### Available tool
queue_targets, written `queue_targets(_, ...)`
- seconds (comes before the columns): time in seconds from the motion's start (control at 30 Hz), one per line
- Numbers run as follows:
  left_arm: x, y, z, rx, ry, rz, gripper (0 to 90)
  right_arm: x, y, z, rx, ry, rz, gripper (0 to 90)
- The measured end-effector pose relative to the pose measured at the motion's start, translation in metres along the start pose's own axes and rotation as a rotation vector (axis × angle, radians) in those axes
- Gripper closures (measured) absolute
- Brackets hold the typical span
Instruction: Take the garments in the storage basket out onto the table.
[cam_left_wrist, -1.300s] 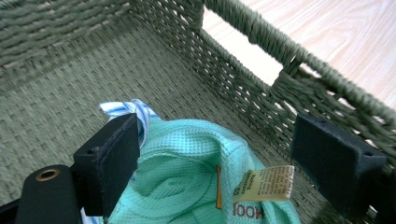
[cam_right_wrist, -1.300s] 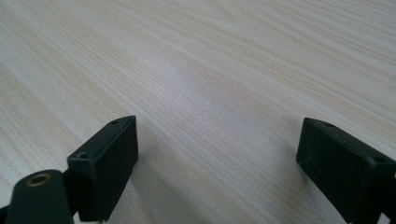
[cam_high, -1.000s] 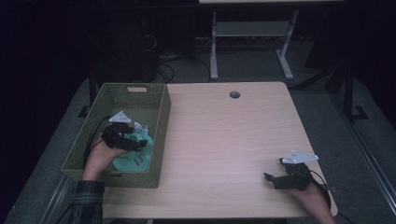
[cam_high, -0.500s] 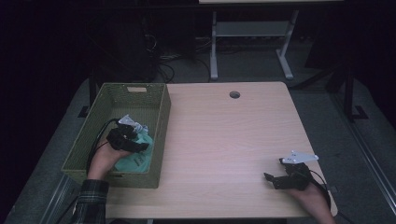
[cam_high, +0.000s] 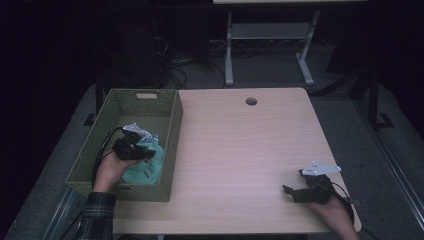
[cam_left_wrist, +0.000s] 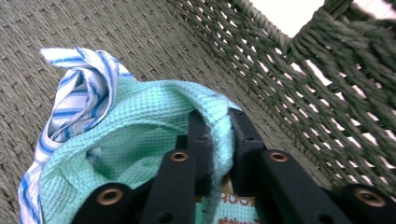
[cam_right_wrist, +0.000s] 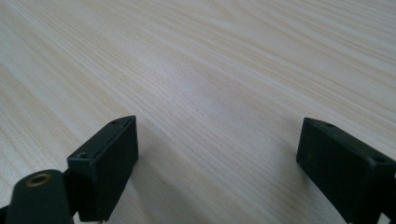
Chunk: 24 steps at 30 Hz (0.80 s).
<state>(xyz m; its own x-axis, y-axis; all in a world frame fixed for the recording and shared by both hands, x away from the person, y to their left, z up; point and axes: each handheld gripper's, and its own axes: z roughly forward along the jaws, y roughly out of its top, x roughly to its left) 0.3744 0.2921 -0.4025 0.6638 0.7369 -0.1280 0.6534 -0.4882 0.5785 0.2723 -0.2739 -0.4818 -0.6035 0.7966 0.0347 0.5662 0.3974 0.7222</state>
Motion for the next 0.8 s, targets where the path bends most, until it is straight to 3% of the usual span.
queue_targets(0.3, 0.003, -0.001, -0.012, -0.065, -0.024, -0.014, 82.6, 0.0, 0.0, 0.0, 0.0, 0.0, -0.001, 12.2)
queue_targets(0.57, 0.004, -0.002, -0.026, -0.17, -0.017, -0.038, 82.7, 0.0, 0.0, 0.0, 0.0, 0.0, -0.001, 12.2)
queue_targets(0.8, 0.004, 0.0, -0.034, -0.197, -0.02, -0.038, 83.2, 0.0, 0.0, 0.0, 0.0, 0.0, 0.0, 12.2)
